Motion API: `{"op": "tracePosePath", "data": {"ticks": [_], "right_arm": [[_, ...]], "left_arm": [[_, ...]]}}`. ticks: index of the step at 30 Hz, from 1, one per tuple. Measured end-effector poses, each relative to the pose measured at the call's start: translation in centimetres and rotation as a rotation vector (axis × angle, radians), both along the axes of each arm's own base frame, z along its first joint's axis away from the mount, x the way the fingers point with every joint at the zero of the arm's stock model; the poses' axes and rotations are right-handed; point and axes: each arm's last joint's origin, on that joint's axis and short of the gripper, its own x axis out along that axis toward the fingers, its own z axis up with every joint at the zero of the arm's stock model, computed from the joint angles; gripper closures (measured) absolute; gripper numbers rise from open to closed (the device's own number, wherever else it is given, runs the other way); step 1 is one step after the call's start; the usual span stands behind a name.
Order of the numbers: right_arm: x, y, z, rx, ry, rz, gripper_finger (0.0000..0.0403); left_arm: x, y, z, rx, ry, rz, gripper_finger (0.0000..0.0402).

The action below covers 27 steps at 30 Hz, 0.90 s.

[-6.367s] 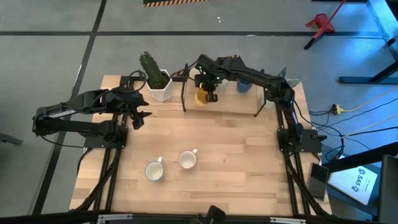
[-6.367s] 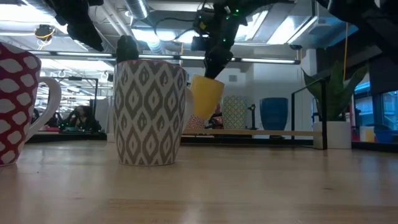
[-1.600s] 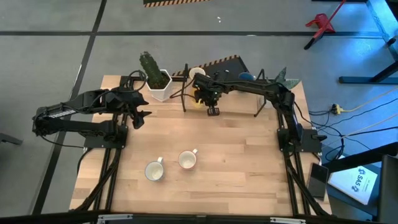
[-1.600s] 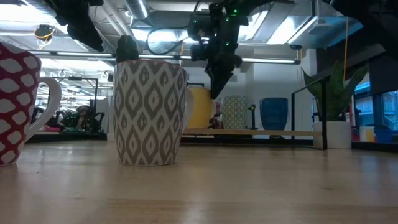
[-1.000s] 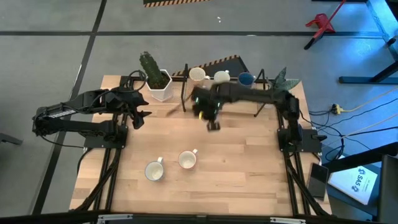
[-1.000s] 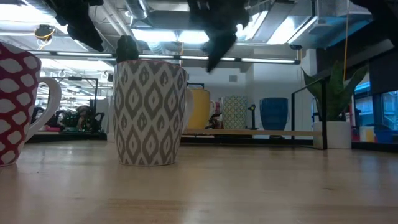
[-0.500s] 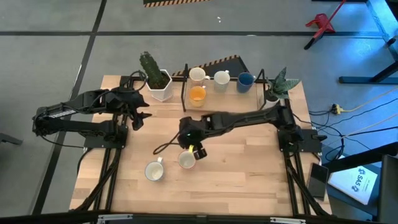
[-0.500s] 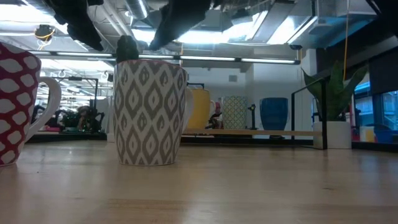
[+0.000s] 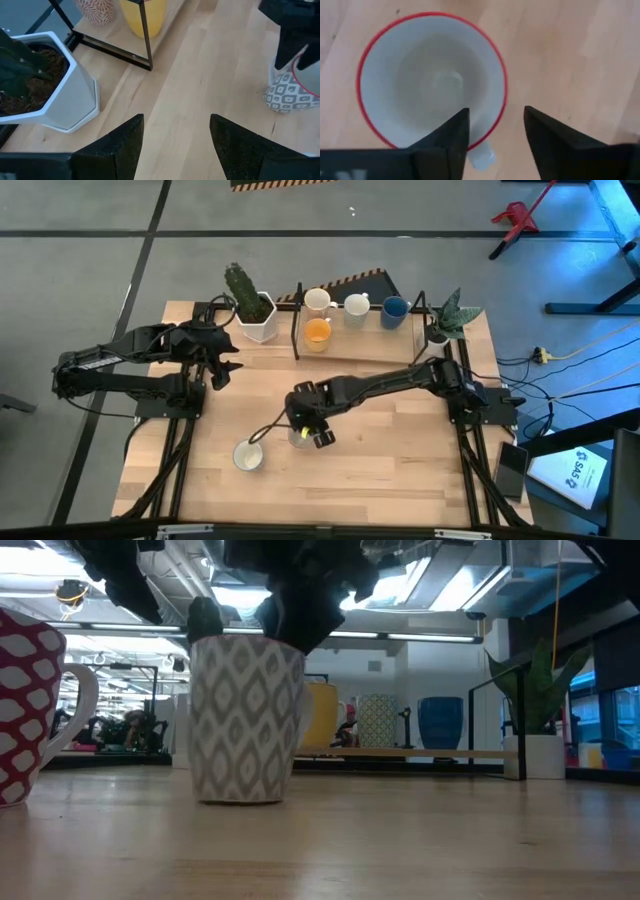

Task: Place coffee mugs
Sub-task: Put the white red patterned mug on the shelf

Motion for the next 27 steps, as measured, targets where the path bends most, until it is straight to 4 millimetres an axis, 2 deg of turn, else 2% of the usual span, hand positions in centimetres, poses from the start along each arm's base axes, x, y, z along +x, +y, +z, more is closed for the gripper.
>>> {"op": "tracePosePath", "data": {"ticks": [8,15,18,20,23,27], "right_arm": [[0.0,0.0,-0.1,0.016,0.006,0.004,0.0304],[-0.5,-0.1,-1.9,0.03,0.054,-0.003,0.0341],[-0.7,-0.1,-2.1,0.039,0.072,-0.025,0.0375],[-0.7,0.0,-1.6,0.036,0.065,-0.025,0.0392],[-0.8,-0.1,-0.7,0.018,0.099,-0.028,0.0395],[-2.0,-2.4,1.7,-0.036,0.207,-0.051,0.0397]], "left_arm": [[0.0,0.0,0.0,0.003,0.0,0.003,0.0179],[0.0,0.0,0.0,0.003,-0.003,0.003,0.0179],[0.0,0.0,0.0,0.003,-0.003,0.004,0.0179],[0.0,0.0,0.0,0.004,-0.003,0.005,0.0179],[0.0,0.0,0.0,0.01,-0.002,0.012,0.0179],[0.0,0.1,0.0,0.012,-0.002,0.017,0.0179]]}}
